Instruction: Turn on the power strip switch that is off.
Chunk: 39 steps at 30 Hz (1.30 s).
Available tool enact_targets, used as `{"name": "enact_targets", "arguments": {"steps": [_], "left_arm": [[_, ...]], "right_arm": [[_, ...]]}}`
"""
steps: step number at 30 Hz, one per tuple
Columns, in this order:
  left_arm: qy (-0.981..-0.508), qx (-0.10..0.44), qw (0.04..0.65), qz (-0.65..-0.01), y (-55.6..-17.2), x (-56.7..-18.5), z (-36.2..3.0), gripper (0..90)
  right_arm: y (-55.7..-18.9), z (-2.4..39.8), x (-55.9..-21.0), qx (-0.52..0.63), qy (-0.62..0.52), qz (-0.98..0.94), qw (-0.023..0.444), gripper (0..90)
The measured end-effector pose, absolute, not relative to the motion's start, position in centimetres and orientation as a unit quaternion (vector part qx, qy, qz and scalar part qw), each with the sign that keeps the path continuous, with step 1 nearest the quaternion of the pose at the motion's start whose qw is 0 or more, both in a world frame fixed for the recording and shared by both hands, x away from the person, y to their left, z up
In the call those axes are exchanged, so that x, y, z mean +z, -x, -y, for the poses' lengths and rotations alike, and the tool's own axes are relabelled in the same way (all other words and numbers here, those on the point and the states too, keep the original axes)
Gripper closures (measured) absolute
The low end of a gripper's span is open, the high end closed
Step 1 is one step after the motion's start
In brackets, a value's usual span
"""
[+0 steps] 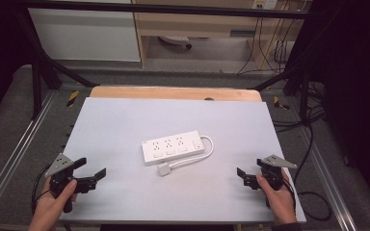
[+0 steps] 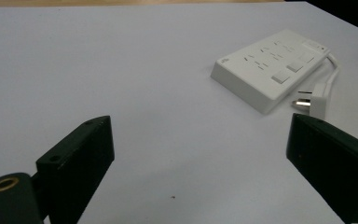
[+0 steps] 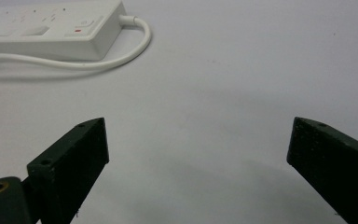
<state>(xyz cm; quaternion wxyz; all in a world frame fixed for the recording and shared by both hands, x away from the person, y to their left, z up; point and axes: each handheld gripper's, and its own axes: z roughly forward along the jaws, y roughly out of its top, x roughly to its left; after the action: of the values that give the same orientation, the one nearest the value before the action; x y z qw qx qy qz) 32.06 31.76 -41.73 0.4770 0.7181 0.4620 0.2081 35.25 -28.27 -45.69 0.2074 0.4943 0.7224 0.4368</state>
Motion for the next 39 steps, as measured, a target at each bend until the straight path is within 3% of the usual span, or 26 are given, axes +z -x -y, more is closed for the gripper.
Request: {"name": "enact_targets", "arguments": {"steps": [39], "left_arm": [[-0.738,0.191,0.475,-0.440,-32.3,-42.1,-31.0,6.9]], "right_arm": [[-35.3,27.3,-43.3,0.494,-0.469,-0.704,0.201,2.4]]}}
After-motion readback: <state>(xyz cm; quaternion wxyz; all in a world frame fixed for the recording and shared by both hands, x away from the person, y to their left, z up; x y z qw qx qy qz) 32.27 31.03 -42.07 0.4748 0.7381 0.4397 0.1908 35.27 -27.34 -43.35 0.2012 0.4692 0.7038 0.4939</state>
